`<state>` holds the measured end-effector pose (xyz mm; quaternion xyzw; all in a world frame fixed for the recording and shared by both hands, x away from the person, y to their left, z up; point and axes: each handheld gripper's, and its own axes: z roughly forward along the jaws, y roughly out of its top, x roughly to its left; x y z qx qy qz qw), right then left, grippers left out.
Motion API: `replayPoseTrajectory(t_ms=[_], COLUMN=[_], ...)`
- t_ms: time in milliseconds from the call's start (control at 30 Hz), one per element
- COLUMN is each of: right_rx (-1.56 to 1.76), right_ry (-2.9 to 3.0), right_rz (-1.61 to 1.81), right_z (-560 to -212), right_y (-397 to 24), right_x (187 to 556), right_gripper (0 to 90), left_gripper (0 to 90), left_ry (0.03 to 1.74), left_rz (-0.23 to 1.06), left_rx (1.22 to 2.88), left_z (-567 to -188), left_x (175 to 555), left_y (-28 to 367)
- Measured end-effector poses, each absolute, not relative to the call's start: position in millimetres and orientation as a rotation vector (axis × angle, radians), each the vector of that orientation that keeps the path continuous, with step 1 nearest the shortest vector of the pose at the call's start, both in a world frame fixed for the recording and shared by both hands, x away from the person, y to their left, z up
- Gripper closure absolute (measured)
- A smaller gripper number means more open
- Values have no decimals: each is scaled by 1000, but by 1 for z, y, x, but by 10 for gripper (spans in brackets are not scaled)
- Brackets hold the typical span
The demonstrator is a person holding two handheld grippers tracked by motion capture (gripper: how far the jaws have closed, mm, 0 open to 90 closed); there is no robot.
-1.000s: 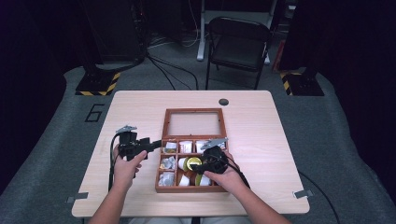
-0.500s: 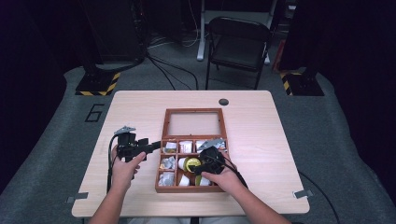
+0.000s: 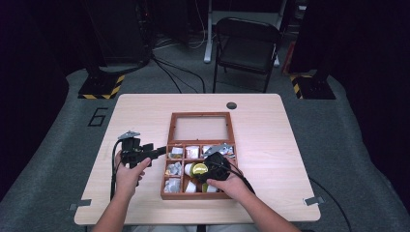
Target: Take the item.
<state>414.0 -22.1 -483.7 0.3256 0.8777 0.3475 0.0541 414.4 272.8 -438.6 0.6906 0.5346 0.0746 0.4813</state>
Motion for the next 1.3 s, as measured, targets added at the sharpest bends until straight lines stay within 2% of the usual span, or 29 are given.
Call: replayPoseTrajectory(t_ms=[400, 533, 600, 633, 733, 833, 1000, 1100, 1300], right_rx=[970, 954, 954, 958, 946, 939, 899, 904, 876], right_ry=[2672, 2664, 2663, 2654, 2656, 2671, 2702, 2687, 2626], right_rz=[1042, 1051, 1057, 1066, 1073, 1045, 992, 974, 1053], right_z=[-485, -484, -482, -480, -478, -482, -486, -486, -474], right_y=[-20, -21, -21, -21, -22, -21, -17, -16, -18], right_x=[416, 414, 413, 412, 413, 415, 415, 414, 407], right_gripper=[292, 381, 479, 485, 468, 338, 274, 274, 335], left_gripper=[280, 280, 280, 280, 280, 280, 280, 280, 280], left_ry=[1309, 1312, 1315, 1316, 1316, 1316, 1315, 1314, 1315], left_rz=[172, 170, 172, 171, 169, 168, 168, 166, 169], left_rx=[1688, 1686, 1683, 1681, 1681, 1678, 1677, 1676, 1675], left_z=[-440, -441, -441, -441, -441, -440, -441, -441, -441], left_x=[414, 415, 415, 415, 415, 415, 415, 415, 415], left_y=[272, 272, 272, 273, 273, 273, 274, 274, 274])
